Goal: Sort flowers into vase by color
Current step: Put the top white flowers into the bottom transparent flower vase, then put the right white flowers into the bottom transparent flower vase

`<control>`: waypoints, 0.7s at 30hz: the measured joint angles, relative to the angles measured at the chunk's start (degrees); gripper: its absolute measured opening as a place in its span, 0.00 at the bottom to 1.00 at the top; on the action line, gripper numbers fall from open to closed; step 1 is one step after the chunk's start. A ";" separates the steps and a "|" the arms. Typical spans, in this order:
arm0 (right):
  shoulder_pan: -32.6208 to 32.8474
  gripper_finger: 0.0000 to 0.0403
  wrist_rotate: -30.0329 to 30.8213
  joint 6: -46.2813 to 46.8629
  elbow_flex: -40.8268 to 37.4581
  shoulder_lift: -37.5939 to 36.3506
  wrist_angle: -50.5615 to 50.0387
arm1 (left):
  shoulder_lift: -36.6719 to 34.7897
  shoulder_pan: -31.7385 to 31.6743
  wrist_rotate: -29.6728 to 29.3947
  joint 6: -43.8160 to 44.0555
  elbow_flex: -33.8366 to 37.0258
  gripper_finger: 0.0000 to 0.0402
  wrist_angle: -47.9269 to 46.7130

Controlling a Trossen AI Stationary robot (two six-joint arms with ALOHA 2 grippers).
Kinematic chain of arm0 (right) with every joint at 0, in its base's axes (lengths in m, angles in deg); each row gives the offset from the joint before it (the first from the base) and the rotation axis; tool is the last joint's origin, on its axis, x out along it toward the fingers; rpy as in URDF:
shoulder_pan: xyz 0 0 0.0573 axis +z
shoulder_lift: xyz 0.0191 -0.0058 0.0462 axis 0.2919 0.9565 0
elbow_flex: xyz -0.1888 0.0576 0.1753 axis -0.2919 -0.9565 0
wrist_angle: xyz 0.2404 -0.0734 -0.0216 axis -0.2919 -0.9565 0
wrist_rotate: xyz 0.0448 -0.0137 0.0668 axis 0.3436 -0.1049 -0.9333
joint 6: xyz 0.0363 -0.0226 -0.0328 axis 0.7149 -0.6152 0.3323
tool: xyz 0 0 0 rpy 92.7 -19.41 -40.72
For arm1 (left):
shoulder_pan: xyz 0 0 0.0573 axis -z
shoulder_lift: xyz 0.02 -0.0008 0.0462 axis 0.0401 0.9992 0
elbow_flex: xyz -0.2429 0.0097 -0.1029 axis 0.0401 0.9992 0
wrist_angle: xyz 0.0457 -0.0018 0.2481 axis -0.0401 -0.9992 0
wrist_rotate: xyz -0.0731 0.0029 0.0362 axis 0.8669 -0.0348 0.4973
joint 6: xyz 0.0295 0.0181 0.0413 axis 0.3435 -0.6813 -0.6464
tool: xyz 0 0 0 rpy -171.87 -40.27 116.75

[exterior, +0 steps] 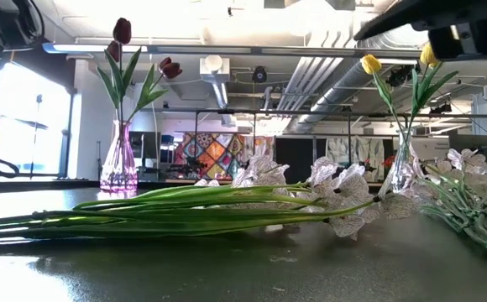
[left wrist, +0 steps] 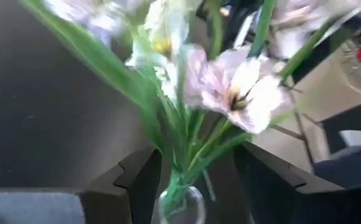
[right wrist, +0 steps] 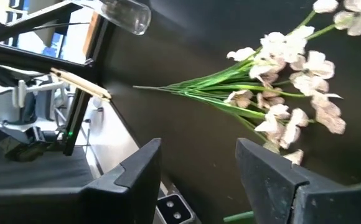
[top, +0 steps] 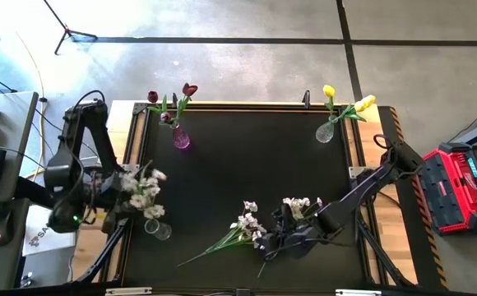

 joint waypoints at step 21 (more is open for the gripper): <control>1.05 0.48 -1.68 11.92 0.00 0.00 -7.47 | -4.71 -1.45 -13.01 -16.48 -20.88 0.47 -0.48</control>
